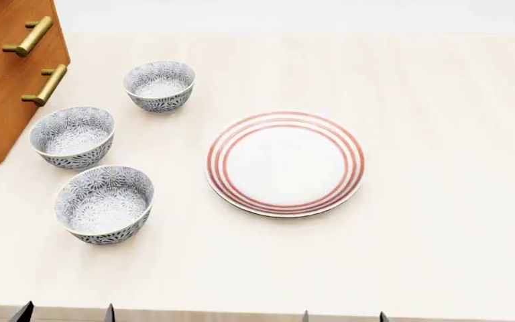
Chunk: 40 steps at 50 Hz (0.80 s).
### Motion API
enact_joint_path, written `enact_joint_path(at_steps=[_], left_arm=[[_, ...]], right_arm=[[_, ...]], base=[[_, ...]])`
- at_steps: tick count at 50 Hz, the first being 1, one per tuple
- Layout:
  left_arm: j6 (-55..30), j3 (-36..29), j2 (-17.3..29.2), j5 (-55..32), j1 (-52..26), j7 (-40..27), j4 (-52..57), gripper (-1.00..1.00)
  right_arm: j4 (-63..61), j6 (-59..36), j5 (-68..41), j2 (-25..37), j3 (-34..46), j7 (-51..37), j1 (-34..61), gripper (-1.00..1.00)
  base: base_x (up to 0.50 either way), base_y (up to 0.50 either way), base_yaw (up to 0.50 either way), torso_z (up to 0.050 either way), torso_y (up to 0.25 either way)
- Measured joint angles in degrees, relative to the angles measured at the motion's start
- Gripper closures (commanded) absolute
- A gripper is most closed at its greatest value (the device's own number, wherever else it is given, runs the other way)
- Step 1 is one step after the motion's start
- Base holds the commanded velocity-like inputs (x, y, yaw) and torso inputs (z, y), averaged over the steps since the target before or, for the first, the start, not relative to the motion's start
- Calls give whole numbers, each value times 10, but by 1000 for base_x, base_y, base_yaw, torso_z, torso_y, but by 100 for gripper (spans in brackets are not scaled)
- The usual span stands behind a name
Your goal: Pick up the bowl and put it in the front on the plate.
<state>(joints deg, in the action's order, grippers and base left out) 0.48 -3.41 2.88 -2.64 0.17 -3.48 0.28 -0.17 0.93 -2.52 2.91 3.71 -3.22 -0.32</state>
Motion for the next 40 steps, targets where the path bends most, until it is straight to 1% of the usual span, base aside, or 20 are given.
enact_joint_path(at_steps=[3, 12, 19, 26, 40], left_arm=[[31, -6, 5, 18, 7, -15, 13, -100], [167, -9, 22, 106, 40, -81, 94, -100], [225, -10, 31, 145, 56, -113, 136, -100], [253, -13, 37, 167, 63, -132, 155, -100], [269, -20, 46, 180, 70, -151, 175, -100]], right_arm=[[-11, 43, 0, 2, 2, -7, -4, -100], [-78, 234, -27, 4, 4, -19, -21, -100], [-104, 337, -35, 6, 7, -26, -30, -100], [-117, 396, -38, 9, 10, -34, -34, -100], [-130, 447, -40, 18, 20, -49, -38, -100]], base=[[0, 0, 0, 0, 0], [0, 0, 0, 0, 0], [0, 0, 0, 0, 0], [56, 0, 0, 0, 0], [500, 0, 0, 0, 0]])
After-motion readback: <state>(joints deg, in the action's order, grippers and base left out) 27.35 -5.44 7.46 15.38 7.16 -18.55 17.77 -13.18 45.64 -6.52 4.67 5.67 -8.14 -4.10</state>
